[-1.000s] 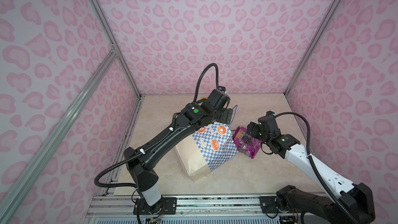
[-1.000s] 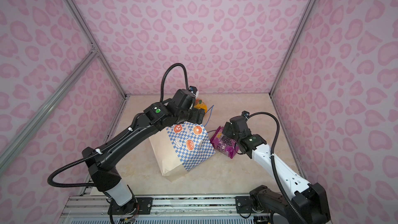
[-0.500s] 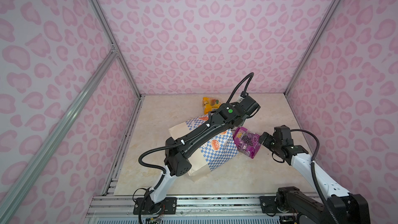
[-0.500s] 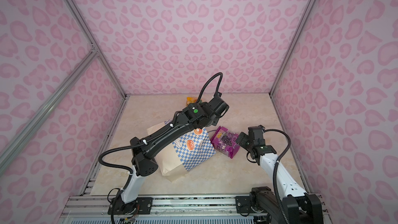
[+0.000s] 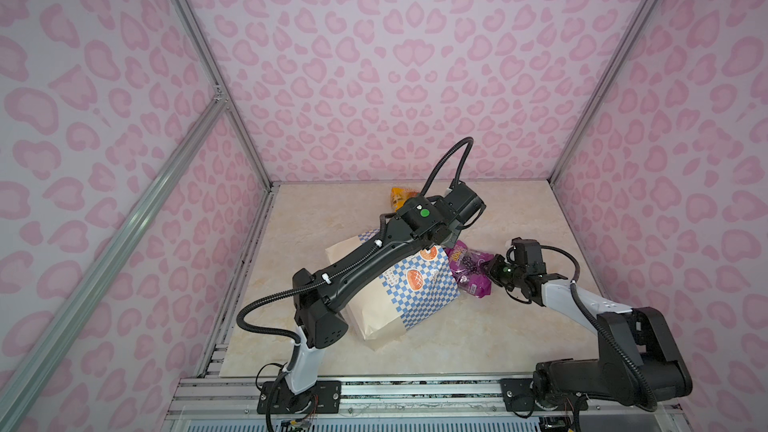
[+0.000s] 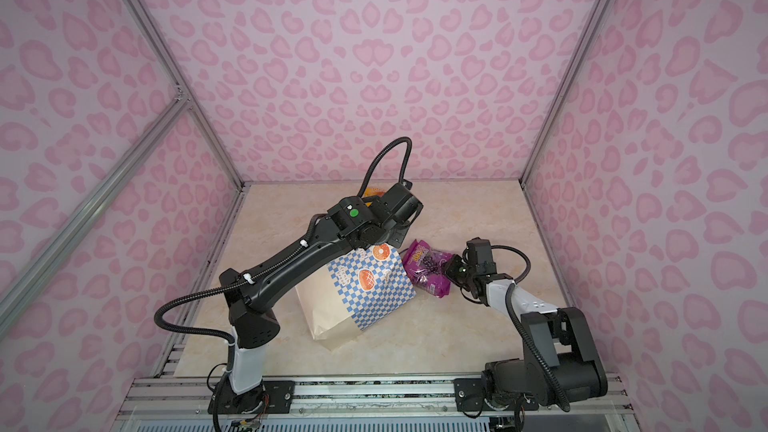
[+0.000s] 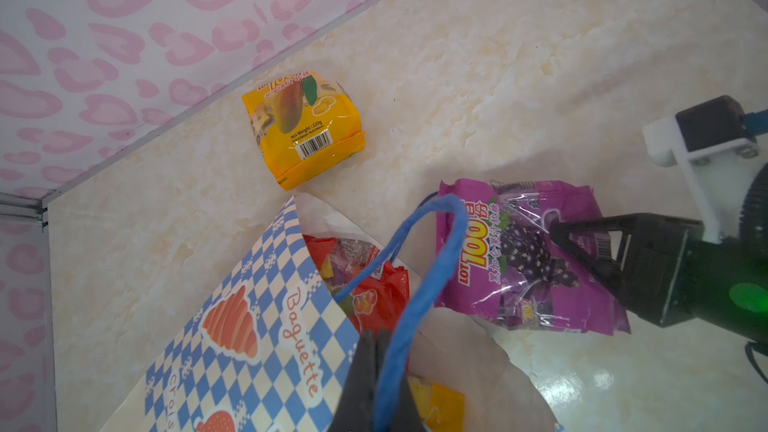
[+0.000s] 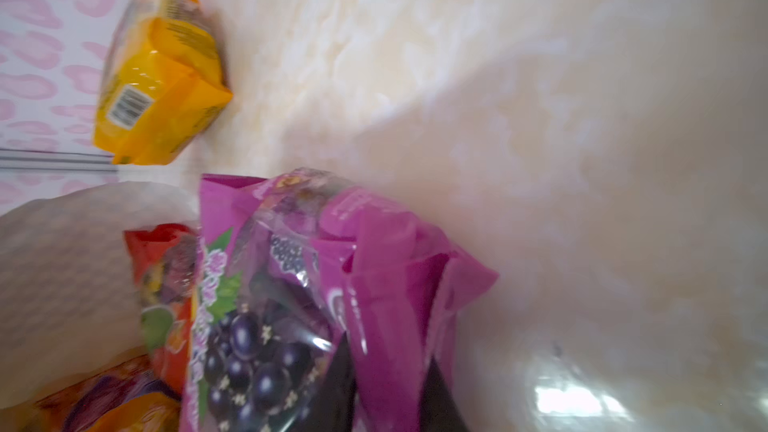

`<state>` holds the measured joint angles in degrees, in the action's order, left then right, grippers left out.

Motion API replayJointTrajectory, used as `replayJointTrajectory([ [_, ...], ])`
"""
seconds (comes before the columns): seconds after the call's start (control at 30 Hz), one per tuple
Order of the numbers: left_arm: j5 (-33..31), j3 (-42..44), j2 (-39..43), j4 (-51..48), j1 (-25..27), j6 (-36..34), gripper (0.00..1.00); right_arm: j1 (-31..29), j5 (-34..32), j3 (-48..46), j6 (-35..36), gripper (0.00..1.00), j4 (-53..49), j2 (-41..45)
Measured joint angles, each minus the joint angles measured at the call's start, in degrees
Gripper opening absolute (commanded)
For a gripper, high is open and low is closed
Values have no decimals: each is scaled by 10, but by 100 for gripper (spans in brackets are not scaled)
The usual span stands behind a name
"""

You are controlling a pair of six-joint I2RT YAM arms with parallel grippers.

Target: Place the snacks into the paper bag

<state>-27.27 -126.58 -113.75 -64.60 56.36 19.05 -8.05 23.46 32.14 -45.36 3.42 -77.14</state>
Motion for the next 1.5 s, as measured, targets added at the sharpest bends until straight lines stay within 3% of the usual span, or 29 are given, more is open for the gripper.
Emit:
replayJointTrajectory([
  [0.27,16,21,42,-20,0,-29,4,-10,30,40,6,0,-40,92],
  [0.57,37,40,62,-32,-1,-38,3,-48,108,133,-46,0,32,50],
  [0.8,30,41,79,-34,-5,-30,3,-94,196,103,-107,0,113,42],
  [1.03,36,41,90,-34,-3,-28,3,-177,219,158,-91,0,133,-81],
  [1.2,43,45,95,-33,2,-32,3,-234,204,265,-24,0,101,-218],
  [1.3,43,53,96,-32,4,-33,3,-252,193,314,16,21,65,-285],
  [1.37,39,57,97,-43,4,-37,3,-257,183,314,31,42,40,-299],
  [1.5,25,67,103,-47,3,-37,3,-257,157,304,56,64,-10,-277],
])
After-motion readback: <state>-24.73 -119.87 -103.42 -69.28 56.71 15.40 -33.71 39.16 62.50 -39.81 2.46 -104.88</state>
